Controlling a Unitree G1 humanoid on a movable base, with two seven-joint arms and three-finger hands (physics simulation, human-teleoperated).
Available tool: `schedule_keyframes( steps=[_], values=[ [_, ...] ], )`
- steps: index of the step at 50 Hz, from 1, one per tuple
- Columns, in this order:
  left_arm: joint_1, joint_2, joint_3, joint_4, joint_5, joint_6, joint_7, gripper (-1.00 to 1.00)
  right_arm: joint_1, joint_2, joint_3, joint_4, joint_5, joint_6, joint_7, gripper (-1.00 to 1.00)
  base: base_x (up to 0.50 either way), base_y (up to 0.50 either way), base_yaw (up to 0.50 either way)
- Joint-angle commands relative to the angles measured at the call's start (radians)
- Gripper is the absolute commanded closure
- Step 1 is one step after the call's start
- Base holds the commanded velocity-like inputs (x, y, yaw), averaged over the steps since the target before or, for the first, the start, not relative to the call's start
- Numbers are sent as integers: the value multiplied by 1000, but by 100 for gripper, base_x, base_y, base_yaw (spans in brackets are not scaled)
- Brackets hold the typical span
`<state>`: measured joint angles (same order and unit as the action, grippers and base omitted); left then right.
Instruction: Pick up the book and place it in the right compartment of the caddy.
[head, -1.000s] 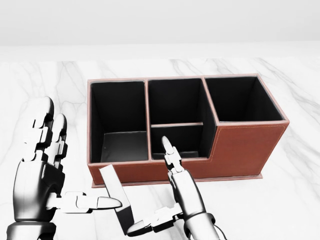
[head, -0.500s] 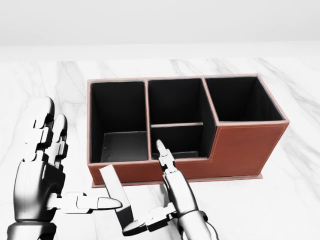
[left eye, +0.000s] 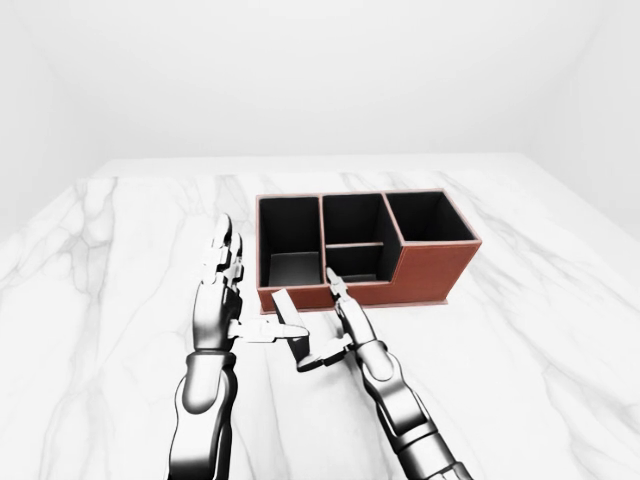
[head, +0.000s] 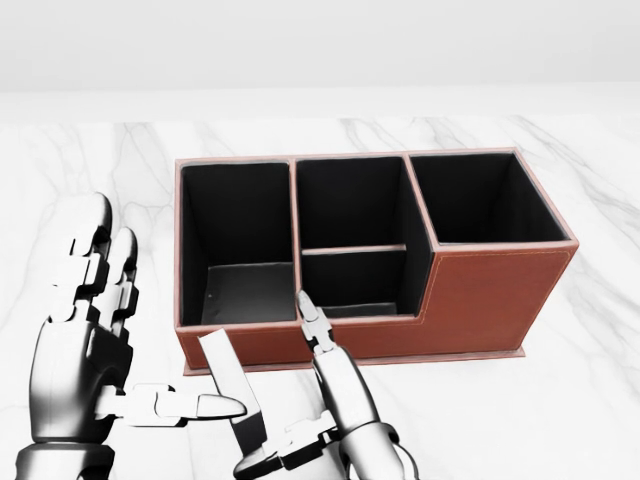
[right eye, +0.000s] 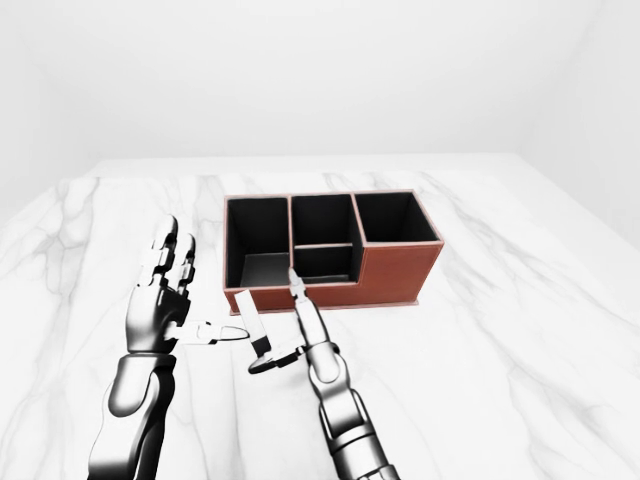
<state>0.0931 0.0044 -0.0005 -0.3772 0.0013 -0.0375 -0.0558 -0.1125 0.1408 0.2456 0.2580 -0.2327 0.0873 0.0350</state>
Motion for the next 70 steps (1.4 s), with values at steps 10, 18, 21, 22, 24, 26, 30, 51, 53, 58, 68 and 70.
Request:
schedule_keyframes(
  steps=[10,18,21,22,24,26,30,51,53,58,68,70],
  values=[
    [1,0,-5,4,8,-3,-1,-100,-2,30,35,-21,-22,0,-35,-100,0,0,0],
    [1,0,-4,6,9,-6,-2,-100,2,43,59,-38,-26,0,-49,-100,0,0,0],
    [-1,0,-4,6,9,-5,-2,-100,6,45,68,-44,-29,0,-51,-100,0,0,0],
    [-1,0,-4,7,9,-6,-2,-100,6,46,69,-44,-29,0,-53,-100,0,0,0],
    [-2,0,-4,6,9,-4,-2,-100,2,49,70,-32,-29,0,-56,-100,0,0,0],
    [-2,0,-4,7,9,-4,-1,-100,6,51,77,-48,-33,0,-57,-100,0,0,0],
    [-2,-1,-7,6,11,-3,-1,-100,9,55,88,-47,-35,0,-60,-100,0,0,0],
    [-1,0,-5,20,9,-18,-4,-100,-34,69,66,68,-57,0,-47,-100,0,0,0],
    [-1,0,-5,22,9,-19,-4,-100,-37,70,62,81,-59,0,-49,-100,0,0,0],
    [0,0,-8,9,11,-7,-3,-100,-44,73,57,97,-58,0,-43,-100,0,0,0],
    [1,-1,-11,8,13,-7,-3,-100,-61,78,42,137,-59,0,-40,-100,0,0,0],
    [1,0,-11,9,11,-8,-3,-100,-61,79,43,136,-60,0,-39,-100,0,0,0]
  ],
)
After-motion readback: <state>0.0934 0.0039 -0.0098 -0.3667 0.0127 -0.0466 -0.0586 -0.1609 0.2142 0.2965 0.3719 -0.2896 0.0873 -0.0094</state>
